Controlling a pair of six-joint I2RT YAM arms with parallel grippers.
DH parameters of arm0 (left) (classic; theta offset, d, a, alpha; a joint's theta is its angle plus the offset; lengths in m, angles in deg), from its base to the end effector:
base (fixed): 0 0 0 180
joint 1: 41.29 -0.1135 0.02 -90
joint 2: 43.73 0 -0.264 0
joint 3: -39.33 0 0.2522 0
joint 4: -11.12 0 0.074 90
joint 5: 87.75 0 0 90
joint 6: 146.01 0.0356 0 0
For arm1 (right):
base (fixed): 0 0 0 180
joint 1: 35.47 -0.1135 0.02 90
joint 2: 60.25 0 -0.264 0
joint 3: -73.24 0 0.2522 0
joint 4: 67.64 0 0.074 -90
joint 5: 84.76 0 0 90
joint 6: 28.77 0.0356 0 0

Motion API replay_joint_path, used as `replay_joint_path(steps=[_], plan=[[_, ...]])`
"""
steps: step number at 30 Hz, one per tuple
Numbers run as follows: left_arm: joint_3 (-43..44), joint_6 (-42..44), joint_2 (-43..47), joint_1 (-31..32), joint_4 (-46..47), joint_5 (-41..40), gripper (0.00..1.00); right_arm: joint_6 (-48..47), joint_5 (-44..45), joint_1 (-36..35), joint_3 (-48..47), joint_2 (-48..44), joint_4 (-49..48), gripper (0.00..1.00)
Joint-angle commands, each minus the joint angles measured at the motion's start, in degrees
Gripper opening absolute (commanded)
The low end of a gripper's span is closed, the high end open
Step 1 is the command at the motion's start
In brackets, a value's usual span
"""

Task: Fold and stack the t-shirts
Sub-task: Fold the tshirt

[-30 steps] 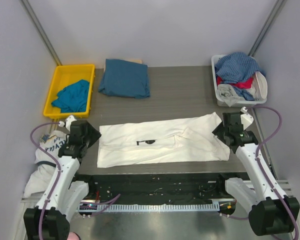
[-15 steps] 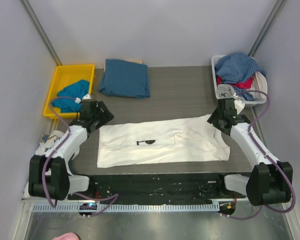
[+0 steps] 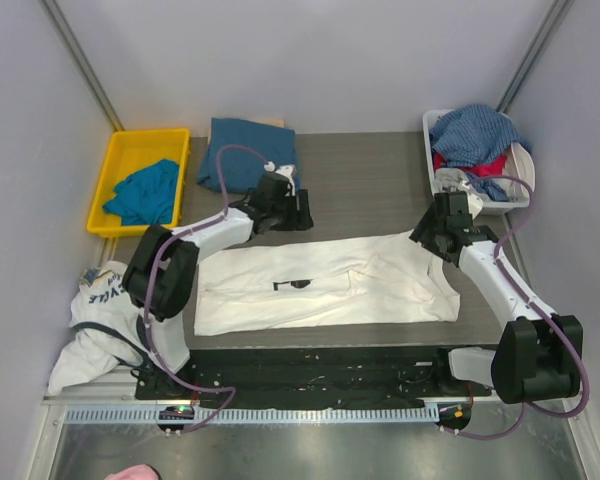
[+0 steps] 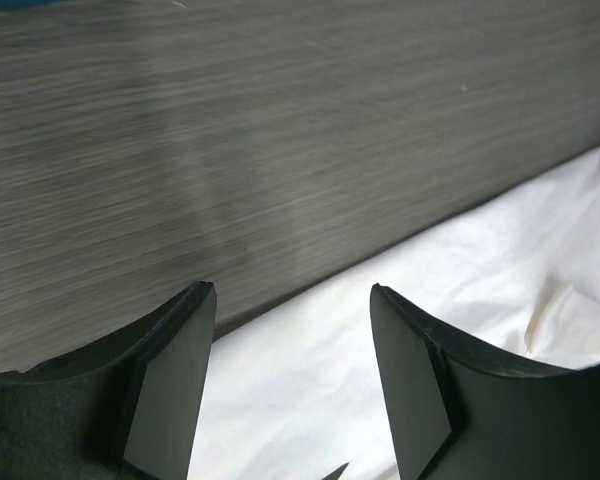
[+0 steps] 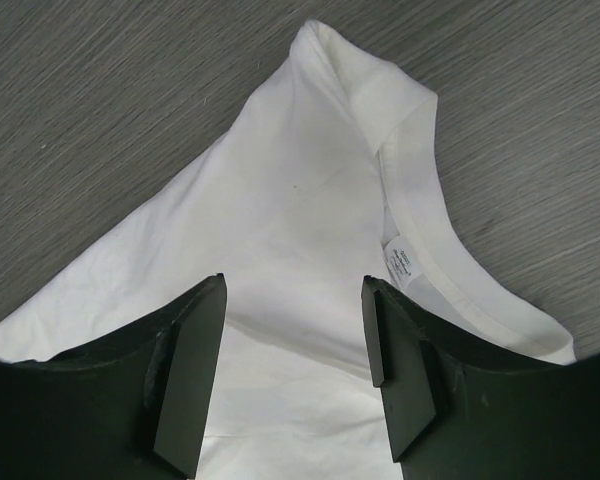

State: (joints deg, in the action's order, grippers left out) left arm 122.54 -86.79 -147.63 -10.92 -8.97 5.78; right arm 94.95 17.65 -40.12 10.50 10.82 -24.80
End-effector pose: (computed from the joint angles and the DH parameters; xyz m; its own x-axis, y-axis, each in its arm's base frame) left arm 0.3460 -0.2053 0.2091 -0.7630 -0.1449 -0.6300 0.1797 0.8886 -0.4221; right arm 0.2519 0.0128 0.2420 -0.6152 0.4939 -0.6145 0.4769 0.8538 0.2088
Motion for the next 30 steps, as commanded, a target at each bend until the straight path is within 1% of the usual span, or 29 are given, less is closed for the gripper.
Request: replay_joint_path(steps=[1,3,4,5,6,7,8,9,10,11,12,13,15,17,18,21,25,30], plan=[[9.5,5.5,-6.2,4.2,0.4,4.8,0.67,0.8,1.3,0.0,-1.6,-3.7,0.4,0.64],[13.4,7.5,-11.2,5.7,-0.3,6.8,0.68,2.1,2.1,0.1,-0.8,-6.8,0.9,0.64],[15.9,9.7,-12.9,7.0,-0.9,9.6,0.69,2.3,1.8,0.1,-0.5,-8.5,1.0,0.64],[20.2,10.8,-14.5,7.6,-1.4,10.7,0.70,2.6,1.8,0.1,-0.4,-11.0,1.2,0.64],[23.1,11.8,-18.2,8.1,-1.8,11.4,0.74,2.7,1.9,0.1,-0.8,-12.1,1.9,0.64],[25.4,13.6,-19.9,9.0,-3.2,12.2,0.78,2.8,1.9,0.1,-1.1,-12.9,2.6,0.64],[30.4,14.3,-22.0,9.4,-3.9,13.4,0.81,3.0,2.2,0.0,-1.9,-14.1,4.2,0.64],[32.9,14.8,-25.6,9.6,-4.6,14.9,0.85,2.9,2.1,0.1,-2.3,-14.6,5.0,0.64],[35.3,15.2,-27.9,9.6,-6.0,16.7,0.86,3.0,2.1,0.1,-2.5,-15.3,6.2,0.64],[40.4,15.1,-29.7,9.6,-6.5,20.5,0.89,3.2,1.7,0.1,-2.9,-16.0,6.7,0.64],[42.4,15.1,-31.5,9.6,-7.0,22.3,0.91,3.1,1.3,0.1,-3.0,-17.5,7.0,0.65],[44.7,15.0,-35.0,9.6,-7.6,24.1,0.92,3.0,1.0,0.1,-3.1,-18.2,7.7,0.65],[49.5,14.2,-38.0,9.6,-7.7,29.6,0.94,2.9,0.8,0.1,-3.8,-19.6,8.5,0.64],[51.4,13.0,-41.5,9.6,-7.2,33.3,0.96,2.8,0.9,0.1,-4.7,-20.0,10.1,0.65],[52.9,12.6,-42.6,9.7,-6.9,37.1,0.96,2.8,0.8,0.1,-5.2,-20.3,10.5,0.64],[53.7,9.9,-45.5,9.8,-3.5,42.9,0.96,2.7,0.9,0.1,-6.1,-21.2,11.9,0.64],[53.7,7.9,-47.4,10.7,-1.3,46.6,0.95,2.5,1.4,0.1,-6.8,-22.5,13.3,0.65],[52.5,8.1,-47.8,12.6,-1.1,48.9,0.92,2.6,1.7,0.1,-6.8,-22.7,13.7,0.65]])
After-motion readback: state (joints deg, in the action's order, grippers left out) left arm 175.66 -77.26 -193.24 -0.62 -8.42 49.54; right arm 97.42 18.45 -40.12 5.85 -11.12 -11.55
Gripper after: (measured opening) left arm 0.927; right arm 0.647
